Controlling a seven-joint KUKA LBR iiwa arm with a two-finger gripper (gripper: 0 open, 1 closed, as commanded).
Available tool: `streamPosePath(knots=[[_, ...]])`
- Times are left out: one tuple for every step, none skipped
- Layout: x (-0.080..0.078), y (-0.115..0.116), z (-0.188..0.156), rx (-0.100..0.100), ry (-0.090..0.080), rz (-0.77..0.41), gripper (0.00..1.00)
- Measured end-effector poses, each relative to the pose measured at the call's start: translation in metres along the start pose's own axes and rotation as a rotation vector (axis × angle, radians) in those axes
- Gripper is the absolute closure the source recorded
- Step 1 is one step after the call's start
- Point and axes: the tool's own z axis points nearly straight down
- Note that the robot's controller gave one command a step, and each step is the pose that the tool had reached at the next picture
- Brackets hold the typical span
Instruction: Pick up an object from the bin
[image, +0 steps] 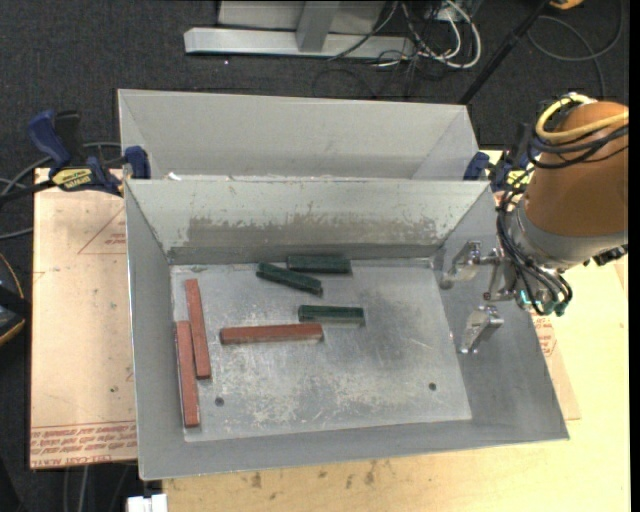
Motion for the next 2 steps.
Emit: streamPosePath(knots=[[-0.001,0.0,-0.001,0.0,-0.002,-0.001,0.0],[-0.025,0.022,0.053,0.002,-0.01,-0.019,0.0]])
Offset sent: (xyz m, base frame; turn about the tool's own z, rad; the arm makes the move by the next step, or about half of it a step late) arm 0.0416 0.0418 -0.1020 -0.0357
